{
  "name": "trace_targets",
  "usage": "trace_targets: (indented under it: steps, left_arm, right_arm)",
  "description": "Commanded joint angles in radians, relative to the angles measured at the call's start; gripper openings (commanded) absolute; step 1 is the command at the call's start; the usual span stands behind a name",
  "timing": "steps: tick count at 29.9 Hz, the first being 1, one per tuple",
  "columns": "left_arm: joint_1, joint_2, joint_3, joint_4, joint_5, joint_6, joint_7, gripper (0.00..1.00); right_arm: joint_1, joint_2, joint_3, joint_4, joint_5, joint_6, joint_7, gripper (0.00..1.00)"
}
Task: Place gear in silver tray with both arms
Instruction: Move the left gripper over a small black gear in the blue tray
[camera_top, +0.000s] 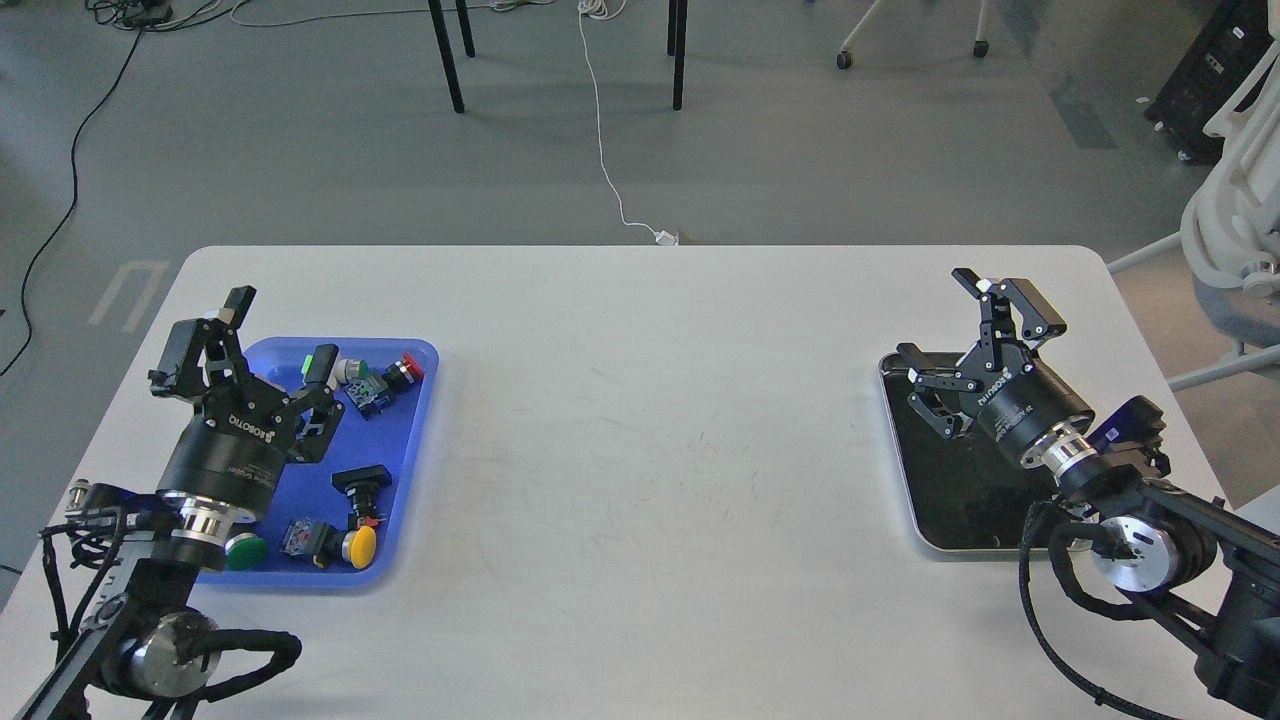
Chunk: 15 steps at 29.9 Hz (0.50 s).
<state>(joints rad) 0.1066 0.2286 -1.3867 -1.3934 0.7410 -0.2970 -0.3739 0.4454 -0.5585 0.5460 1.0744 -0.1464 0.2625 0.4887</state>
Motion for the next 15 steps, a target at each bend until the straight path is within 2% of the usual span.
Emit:
trace_targets:
  steps: [1, 8, 12, 15]
  left_arm:
    - [-0.001, 0.008, -0.002, -0.006, 0.001, -0.001, -0.019, 0.98]
    - [-0.025, 0.103, 0.020, -0.029, 0.034, -0.022, -0.036, 0.98]
    - [-0.082, 0.216, 0.038, -0.033, 0.173, -0.091, -0.060, 0.98]
    - [-0.125, 0.299, 0.041, -0.033, 0.320, -0.113, -0.079, 0.98]
  right_arm:
    - [-0.002, 0.002, -0.003, -0.002, 0.001, 0.003, 0.000, 0.99]
    - [-0.004, 0.002, 0.002, -0.004, 0.013, 0.004, 0.000, 0.99]
    - [-0.005, 0.006, 0.002, -0.002, 0.013, 0.003, 0.000, 0.99]
    - [-0.004, 0.015, 0.000, -0.002, 0.011, 0.003, 0.000, 0.99]
